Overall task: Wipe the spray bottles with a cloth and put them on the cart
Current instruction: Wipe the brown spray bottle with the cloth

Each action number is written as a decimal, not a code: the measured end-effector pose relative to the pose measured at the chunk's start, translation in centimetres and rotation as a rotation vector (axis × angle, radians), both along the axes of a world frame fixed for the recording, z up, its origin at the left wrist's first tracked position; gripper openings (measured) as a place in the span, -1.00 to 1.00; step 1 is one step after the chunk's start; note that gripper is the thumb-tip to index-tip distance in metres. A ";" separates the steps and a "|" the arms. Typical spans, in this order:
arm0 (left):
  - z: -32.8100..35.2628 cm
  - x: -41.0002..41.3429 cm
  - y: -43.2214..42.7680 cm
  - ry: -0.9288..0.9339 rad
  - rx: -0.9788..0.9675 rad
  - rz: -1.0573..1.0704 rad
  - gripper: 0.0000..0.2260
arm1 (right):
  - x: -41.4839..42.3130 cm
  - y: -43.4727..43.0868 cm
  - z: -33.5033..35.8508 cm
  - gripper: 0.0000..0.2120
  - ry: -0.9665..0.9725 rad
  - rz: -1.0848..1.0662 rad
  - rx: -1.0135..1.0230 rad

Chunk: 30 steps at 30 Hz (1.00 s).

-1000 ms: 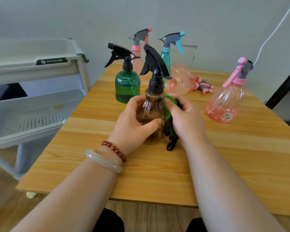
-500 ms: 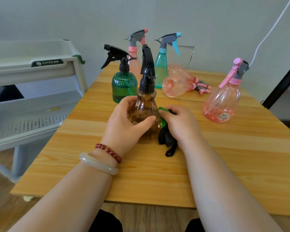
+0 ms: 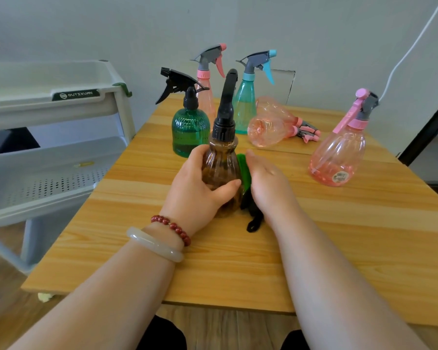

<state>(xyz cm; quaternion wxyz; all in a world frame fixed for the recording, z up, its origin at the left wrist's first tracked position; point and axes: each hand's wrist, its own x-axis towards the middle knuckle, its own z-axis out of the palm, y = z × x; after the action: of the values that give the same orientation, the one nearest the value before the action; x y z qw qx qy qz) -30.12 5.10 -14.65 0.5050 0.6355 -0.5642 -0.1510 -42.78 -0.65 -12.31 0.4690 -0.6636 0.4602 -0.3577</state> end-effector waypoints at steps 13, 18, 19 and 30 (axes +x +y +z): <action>0.4 -0.2 0.2 0.324 -0.130 -0.082 -0.58 | 0.3 -0.3 -0.5 -0.66 -0.276 0.074 0.089; 0.8 0.1 -0.2 0.541 -0.206 -0.054 -0.66 | 0.3 -0.2 -0.8 -0.75 -0.443 0.241 0.009; 0.8 0.2 -0.2 0.611 -0.202 -0.042 -0.66 | 0.5 0.0 -0.8 -0.73 -0.443 0.247 -0.003; 0.2 -0.3 -0.8 0.669 -0.086 -0.258 -0.31 | 0.5 0.6 -0.8 -0.80 -0.355 -0.010 -0.345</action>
<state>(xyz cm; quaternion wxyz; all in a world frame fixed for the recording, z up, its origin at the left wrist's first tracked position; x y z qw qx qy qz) -30.40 4.29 -14.49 0.6648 0.4525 -0.4492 -0.3892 -42.32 -0.09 -13.12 0.4204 -0.6583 0.3060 -0.5443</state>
